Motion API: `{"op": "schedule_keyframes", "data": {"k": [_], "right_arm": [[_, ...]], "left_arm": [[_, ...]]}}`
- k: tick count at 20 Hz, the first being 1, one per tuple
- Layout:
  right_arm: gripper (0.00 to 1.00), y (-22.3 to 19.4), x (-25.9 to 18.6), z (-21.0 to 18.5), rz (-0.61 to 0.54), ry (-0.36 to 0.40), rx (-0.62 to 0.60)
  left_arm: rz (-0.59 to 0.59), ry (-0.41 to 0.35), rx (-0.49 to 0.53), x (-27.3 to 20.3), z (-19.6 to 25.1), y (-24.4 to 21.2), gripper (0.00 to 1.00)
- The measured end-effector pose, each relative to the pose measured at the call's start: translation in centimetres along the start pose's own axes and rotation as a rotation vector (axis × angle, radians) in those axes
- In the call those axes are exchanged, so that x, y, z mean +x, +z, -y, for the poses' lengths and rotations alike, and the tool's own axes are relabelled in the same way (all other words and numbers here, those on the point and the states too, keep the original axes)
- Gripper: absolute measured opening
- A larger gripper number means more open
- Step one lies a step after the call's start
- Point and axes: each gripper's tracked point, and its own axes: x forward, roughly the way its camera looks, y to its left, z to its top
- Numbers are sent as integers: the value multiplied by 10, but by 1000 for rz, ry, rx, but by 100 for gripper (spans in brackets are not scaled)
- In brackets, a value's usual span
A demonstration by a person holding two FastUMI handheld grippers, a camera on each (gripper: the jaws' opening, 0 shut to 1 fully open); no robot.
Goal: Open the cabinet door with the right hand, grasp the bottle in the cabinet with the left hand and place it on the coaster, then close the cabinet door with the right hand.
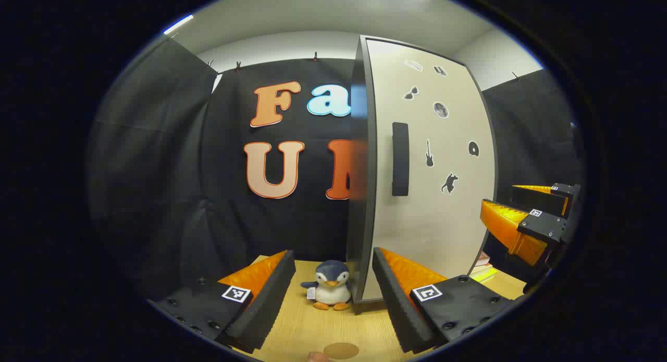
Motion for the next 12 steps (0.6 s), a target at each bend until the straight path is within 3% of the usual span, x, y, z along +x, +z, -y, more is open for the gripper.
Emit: {"op": "schedule_keyframes", "data": {"k": [2, 3, 5, 12], "right_arm": [[95, 6, -5, -12, -2, 24, -2], [95, 9, -7, -17, -1, 29, -9], [95, 16, -13, -24, 4, 27, -28], [95, 27, -30, -41, 8, -38, -13]], "left_arm": [[4, 11, 15, -10, -5, 7, 94], [6, 13, 22, -12, -6, 11, 99], [15, 23, 33, -17, -10, 21, 94], [69, -7, 49, -37, -20, 45, 94]]}}
